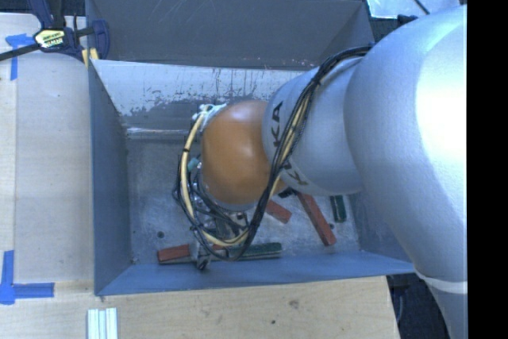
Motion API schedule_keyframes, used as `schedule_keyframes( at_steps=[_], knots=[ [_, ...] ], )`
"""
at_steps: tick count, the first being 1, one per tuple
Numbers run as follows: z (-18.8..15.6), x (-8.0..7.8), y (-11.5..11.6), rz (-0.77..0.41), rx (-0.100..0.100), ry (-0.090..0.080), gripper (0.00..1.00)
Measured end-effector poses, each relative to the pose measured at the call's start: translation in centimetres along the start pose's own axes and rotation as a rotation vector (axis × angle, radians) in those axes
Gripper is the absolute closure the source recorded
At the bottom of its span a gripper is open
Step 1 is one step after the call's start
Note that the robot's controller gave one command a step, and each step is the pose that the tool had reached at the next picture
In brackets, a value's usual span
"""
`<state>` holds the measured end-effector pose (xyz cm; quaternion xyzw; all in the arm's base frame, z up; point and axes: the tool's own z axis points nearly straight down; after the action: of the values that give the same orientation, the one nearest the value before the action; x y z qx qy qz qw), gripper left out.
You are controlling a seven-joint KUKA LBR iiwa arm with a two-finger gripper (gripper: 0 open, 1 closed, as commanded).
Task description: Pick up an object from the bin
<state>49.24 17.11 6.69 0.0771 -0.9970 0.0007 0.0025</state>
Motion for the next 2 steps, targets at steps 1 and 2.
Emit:
schedule_keyframes(
  at_steps=[1, 2],
  knots=[
    [-7.8, 0.0, 4.2, -0.358, -0.002, -0.013, 0.0],
    [-0.3, 0.1, 3.0, -0.287, 0.0, -0.02, 0.0]
  ],
)
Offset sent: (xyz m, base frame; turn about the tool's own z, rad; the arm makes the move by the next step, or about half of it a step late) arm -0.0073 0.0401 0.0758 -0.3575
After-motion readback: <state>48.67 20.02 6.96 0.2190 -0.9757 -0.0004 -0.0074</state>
